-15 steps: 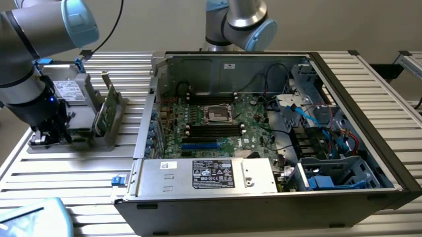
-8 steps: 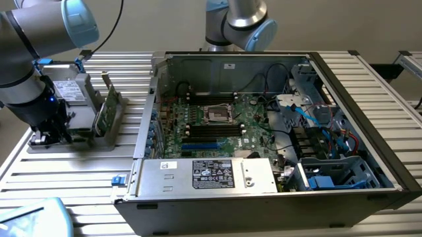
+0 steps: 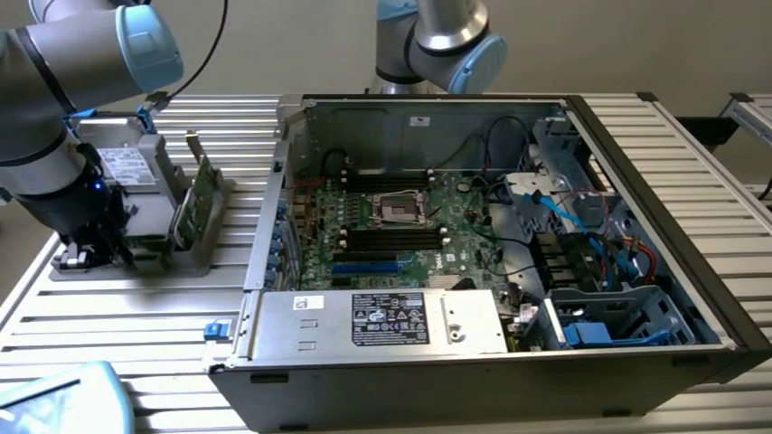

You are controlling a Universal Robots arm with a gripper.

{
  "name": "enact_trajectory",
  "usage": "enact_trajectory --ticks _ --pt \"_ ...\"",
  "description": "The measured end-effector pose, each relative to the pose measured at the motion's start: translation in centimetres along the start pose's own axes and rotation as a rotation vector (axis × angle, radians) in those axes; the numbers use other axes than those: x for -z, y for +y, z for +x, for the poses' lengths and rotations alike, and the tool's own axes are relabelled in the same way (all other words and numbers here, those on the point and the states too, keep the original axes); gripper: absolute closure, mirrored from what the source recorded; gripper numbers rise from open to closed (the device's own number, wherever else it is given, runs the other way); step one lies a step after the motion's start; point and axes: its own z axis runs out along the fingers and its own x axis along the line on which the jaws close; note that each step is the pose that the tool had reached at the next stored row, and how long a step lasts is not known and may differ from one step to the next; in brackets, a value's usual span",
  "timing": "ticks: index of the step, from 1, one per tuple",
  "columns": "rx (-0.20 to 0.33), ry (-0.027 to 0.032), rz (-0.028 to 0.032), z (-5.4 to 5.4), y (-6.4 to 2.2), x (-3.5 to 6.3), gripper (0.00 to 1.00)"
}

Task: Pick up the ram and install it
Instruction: 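Pick up the ram and move it above insertion slot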

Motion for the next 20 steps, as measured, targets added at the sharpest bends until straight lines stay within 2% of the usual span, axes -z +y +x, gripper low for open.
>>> enact_trajectory --ticks 14,20 --pt "0.000 -0.0010 0.0018 0.00 -0.20 0.08 0.87" --pt "0.000 -0.0006 -0.0024 -0.06 -0.18 0.62 0.87"
